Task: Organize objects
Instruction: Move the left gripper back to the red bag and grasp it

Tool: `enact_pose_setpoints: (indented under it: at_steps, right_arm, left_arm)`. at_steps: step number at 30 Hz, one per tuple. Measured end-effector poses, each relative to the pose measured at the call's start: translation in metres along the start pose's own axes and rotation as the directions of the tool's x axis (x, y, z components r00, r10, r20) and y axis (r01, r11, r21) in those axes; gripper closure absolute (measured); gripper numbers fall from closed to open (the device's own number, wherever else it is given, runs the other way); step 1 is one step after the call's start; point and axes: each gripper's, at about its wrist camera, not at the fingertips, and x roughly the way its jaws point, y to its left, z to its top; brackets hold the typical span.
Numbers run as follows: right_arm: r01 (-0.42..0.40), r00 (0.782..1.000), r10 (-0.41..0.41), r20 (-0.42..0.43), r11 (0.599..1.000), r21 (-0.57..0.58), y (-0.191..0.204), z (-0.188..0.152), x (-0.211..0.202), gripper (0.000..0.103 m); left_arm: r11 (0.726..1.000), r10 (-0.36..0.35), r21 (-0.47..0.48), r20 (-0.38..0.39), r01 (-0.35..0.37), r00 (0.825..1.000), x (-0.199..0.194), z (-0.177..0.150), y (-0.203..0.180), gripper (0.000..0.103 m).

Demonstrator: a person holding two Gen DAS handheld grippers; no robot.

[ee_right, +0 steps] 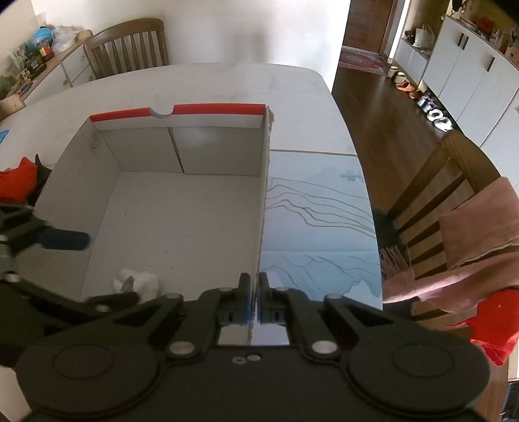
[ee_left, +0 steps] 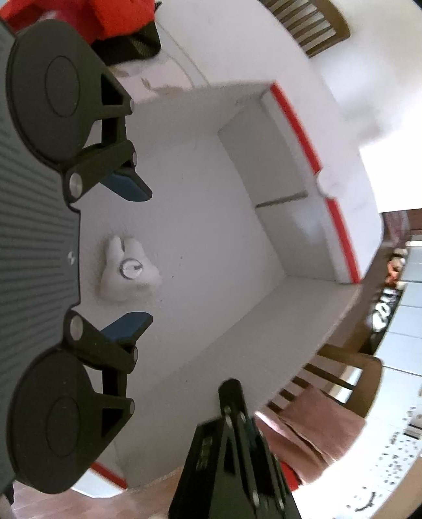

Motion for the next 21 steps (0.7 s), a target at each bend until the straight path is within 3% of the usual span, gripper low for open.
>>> enact_pose_setpoints:
  at_steps: [9, 12, 18, 21]
  right_arm:
    - [-0.010, 1.000, 0.010, -0.001, 1.000, -0.009, -0.002, 0.003, 0.001, 0.101]
    - [-0.005, 1.000, 0.005, 0.002, 1.000, -0.007, -0.002, 0.004, 0.001, 0.101]
    - [-0.009, 1.000, 0.009, 0.001, 1.000, 0.007, -0.003, 0.005, 0.000, 0.101]
    - [-0.008, 1.000, 0.008, 0.002, 1.000, 0.010, -0.002, 0.005, -0.001, 0.101]
  left_arm:
    - [0.997, -0.005, -0.082, 0.104, 0.013, 0.995, -0.061, -0.023, 0.030, 0.029]
    - [0.990, 0.052, -0.134, 0.127, -0.035, 0.991, -0.069, -0.030, 0.033, 0.029]
    - [0.977, 0.048, -0.214, 0.192, -0.006, 0.980, -0.103, -0.053, 0.058, 0.028]
    - [0.966, 0.085, -0.256, 0.205, -0.031, 0.975, -0.113, -0.068, 0.074, 0.021]
